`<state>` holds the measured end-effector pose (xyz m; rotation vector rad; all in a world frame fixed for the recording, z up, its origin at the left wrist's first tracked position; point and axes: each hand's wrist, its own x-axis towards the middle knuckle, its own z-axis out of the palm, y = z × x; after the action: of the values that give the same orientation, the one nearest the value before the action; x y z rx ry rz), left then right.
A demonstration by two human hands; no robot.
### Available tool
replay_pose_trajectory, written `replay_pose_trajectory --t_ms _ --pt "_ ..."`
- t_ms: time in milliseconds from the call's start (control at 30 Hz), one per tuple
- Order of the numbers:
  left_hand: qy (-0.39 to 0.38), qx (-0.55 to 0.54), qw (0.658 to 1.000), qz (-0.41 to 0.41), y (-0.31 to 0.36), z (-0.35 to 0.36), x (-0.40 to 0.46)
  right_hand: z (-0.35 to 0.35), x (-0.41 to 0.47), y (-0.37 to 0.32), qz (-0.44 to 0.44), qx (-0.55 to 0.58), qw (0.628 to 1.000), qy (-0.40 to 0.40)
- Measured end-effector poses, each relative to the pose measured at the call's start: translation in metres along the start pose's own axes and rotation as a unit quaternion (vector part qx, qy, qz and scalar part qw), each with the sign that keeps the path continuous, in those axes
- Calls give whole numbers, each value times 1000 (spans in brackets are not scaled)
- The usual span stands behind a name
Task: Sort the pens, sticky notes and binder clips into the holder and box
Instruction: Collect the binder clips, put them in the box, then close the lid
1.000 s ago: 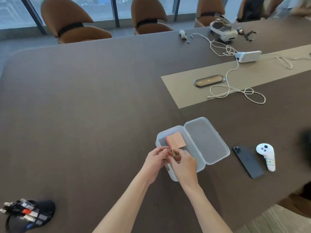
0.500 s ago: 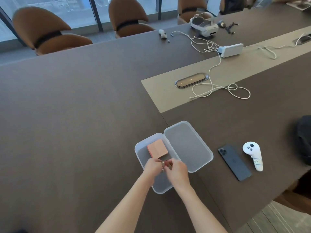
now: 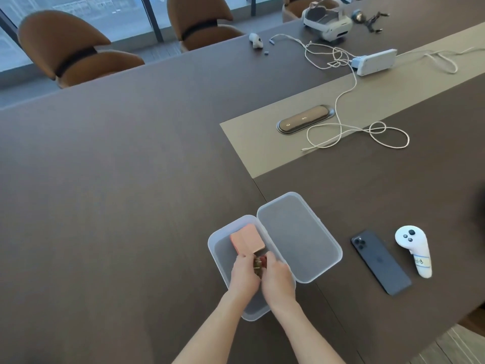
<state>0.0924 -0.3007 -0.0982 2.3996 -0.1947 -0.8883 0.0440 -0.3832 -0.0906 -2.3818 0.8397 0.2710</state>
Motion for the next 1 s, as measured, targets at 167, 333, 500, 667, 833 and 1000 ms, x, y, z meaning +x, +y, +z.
replay_pose_trajectory --t_ms 167,333,500,667,833,1000 --pt "50 43 994 92 -2 4 -7 -2 -2 0 -10 -9 1000 10" --pt "79 154 979 107 -6 13 -6 -3 -4 -1 -12 -9 1000 14" --pt "78 154 982 80 0 7 -11 -8 -9 0 -15 10 1000 10" --pt "78 148 981 97 1 -9 -14 -24 -21 7 -40 69 995 63" --pt "124 99 976 150 1 -33 -7 -50 -26 27 3 112 967 230" --pt "112 76 968 212 30 -56 11 -62 -13 31 192 149 940 239"
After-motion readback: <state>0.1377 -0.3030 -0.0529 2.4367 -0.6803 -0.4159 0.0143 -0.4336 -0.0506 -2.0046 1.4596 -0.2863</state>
